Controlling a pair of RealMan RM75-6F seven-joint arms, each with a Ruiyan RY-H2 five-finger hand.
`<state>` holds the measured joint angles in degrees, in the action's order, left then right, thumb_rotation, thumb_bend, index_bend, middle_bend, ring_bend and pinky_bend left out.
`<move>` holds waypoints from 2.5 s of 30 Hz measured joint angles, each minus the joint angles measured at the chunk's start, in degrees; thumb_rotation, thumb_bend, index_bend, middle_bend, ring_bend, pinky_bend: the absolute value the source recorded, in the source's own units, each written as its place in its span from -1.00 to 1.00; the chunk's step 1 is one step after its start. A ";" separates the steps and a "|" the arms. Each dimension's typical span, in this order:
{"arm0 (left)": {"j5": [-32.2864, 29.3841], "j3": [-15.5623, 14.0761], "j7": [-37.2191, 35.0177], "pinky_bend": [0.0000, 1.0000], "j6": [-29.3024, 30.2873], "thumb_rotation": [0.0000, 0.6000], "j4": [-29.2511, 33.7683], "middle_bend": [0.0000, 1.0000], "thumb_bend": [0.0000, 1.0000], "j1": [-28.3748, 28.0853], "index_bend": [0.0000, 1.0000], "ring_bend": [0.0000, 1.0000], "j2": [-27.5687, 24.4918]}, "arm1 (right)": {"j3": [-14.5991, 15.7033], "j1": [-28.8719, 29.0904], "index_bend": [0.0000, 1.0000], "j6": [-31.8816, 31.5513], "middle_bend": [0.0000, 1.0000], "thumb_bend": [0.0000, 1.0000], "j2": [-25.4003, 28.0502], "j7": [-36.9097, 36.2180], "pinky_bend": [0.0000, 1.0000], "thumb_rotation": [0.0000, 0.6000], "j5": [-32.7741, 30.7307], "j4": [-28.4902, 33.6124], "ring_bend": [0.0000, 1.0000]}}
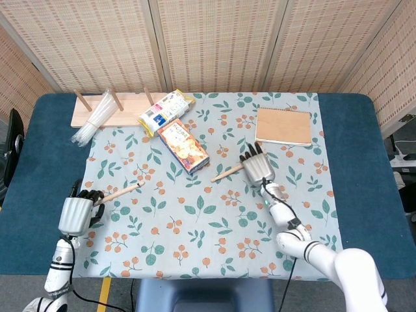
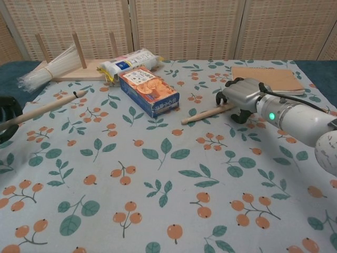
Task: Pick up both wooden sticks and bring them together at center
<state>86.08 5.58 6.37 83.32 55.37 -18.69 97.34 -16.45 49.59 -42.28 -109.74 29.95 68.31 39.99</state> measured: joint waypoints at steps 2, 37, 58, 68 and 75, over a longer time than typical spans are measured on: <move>-0.12 0.03 -0.32 -0.68 -0.17 1.00 -0.12 0.68 -0.01 -0.01 0.71 -0.02 0.00 | 0.00 0.45 -0.35 -0.42 -0.44 -0.39 -0.44 -0.61 -0.87 1.00 -0.01 -0.66 -0.93; -1.19 0.49 2.44 -0.68 -1.77 1.00 2.52 0.69 -0.01 -0.46 0.72 -0.01 -1.67 | 3.57 -2.79 1.00 -9.35 0.73 -0.39 2.81 -0.81 -0.43 1.00 1.64 2.90 0.19; -7.04 5.19 0.45 -0.63 -8.40 1.00 26.35 0.71 0.00 -3.07 0.73 0.06 -9.89 | 4.44 -11.29 1.00 -15.71 0.75 -0.39 11.11 -24.02 -0.42 1.00 3.75 36.49 0.20; -10.16 4.98 14.92 -0.63 -11.51 1.00 38.84 0.71 0.00 -6.18 0.73 0.06 -10.28 | 1.31 -7.68 1.00 -15.09 0.75 -0.39 5.20 -21.05 -0.42 1.00 2.23 41.06 0.20; -9.82 3.96 18.35 -0.63 -10.60 1.00 41.48 0.71 0.00 -7.05 0.73 0.06 -9.22 | 0.44 -6.41 1.00 -15.35 0.75 -0.39 4.27 -15.20 -0.42 1.00 -0.95 42.94 0.20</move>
<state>76.25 9.54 24.73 72.71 96.85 -25.74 88.12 -16.01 43.19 -57.62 -105.47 14.75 67.36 82.93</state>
